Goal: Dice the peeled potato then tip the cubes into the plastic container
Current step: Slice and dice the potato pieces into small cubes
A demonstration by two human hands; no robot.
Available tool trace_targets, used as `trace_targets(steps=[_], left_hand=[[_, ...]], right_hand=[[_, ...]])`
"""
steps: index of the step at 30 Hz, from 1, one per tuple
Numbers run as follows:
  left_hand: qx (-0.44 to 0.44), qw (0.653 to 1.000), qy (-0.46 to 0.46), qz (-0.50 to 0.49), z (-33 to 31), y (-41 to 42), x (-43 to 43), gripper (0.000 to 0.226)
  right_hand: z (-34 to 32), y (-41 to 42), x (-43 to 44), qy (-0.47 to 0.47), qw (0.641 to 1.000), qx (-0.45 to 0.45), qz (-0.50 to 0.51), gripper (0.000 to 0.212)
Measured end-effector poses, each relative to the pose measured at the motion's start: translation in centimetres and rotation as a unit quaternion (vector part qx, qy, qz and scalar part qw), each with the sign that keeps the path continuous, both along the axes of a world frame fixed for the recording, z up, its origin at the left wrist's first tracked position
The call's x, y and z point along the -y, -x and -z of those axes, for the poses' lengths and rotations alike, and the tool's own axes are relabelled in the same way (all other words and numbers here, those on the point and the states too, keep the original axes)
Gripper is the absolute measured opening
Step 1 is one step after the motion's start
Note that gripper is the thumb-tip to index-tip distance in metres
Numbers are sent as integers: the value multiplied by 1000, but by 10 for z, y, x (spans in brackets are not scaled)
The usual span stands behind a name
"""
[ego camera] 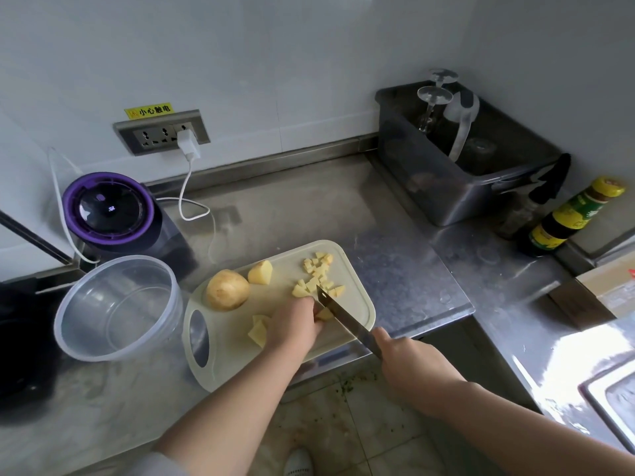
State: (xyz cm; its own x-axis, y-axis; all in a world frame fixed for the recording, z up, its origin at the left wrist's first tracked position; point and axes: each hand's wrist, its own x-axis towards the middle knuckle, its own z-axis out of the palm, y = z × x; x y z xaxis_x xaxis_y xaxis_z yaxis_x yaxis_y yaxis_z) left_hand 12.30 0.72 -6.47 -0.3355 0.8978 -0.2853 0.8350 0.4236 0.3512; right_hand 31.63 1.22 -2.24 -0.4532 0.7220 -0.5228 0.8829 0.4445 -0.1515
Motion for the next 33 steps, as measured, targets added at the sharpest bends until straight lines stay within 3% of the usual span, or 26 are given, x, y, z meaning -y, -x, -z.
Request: trace_targets(steps=[7, 26, 33], left_hand=[[24, 999, -27, -13, -3, 2, 4, 25], [-77, 996, -6, 35, -5, -1, 5, 17], [-67, 996, -36, 52, -3, -1, 5, 20]], right_hand=[[-8, 0, -3, -45, 999, -25, 4, 32], [-7, 7, 4, 13, 999, -2, -49, 58], [-9, 4, -2, 30, 999, 17, -39, 50]])
